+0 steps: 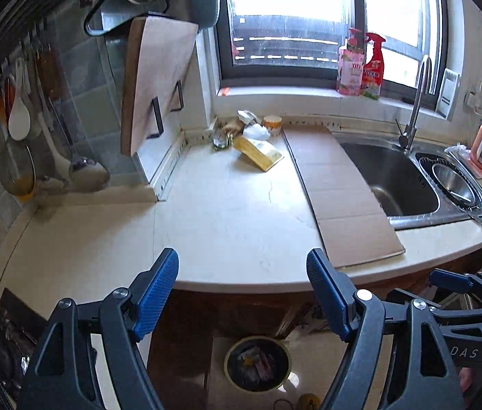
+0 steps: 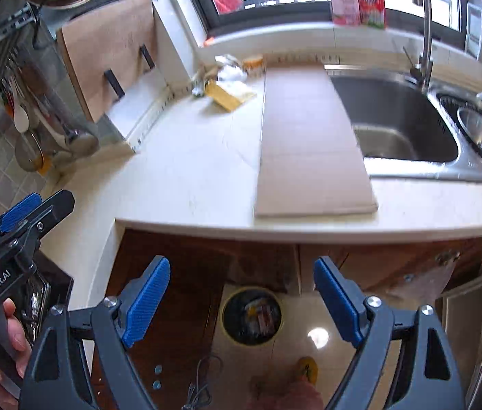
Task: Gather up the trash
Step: 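Raise both open tools back over the counter trash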
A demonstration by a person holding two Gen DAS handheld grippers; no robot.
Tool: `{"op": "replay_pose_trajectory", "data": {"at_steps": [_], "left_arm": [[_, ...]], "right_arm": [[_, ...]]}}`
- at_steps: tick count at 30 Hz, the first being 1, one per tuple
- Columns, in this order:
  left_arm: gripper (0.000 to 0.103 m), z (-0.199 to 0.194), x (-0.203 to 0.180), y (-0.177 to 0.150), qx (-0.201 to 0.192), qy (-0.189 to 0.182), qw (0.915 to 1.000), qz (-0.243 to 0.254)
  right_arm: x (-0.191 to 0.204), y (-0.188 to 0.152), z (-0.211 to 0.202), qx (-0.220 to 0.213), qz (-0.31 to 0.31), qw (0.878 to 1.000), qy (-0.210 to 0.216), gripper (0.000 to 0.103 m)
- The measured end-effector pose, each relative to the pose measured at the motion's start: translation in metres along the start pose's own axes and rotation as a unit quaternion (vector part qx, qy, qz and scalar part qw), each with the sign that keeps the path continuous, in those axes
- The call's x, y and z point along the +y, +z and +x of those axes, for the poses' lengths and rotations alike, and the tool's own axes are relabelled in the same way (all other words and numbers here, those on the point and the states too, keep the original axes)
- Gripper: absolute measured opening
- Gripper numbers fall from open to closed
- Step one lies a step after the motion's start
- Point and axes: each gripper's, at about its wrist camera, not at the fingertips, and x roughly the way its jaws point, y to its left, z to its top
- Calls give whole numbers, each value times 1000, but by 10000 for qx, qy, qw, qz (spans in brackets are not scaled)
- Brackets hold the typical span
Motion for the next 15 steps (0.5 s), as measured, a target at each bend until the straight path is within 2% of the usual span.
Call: {"op": "replay_pose_trajectory", "data": {"at_steps": [3, 8, 15], "left_arm": [[81, -12, -6, 26, -207, 44, 9997, 99], [81, -15, -14, 60, -412, 32, 9989, 214], [81, 14, -30, 102, -519, 135, 9976, 437]], "right_arm": [[4, 22, -14, -235, -168, 9996, -66, 87], [12, 61, -27, -516, -393, 9977, -174, 87], [8, 120, -17, -750, -566, 9954, -190, 87]]}}
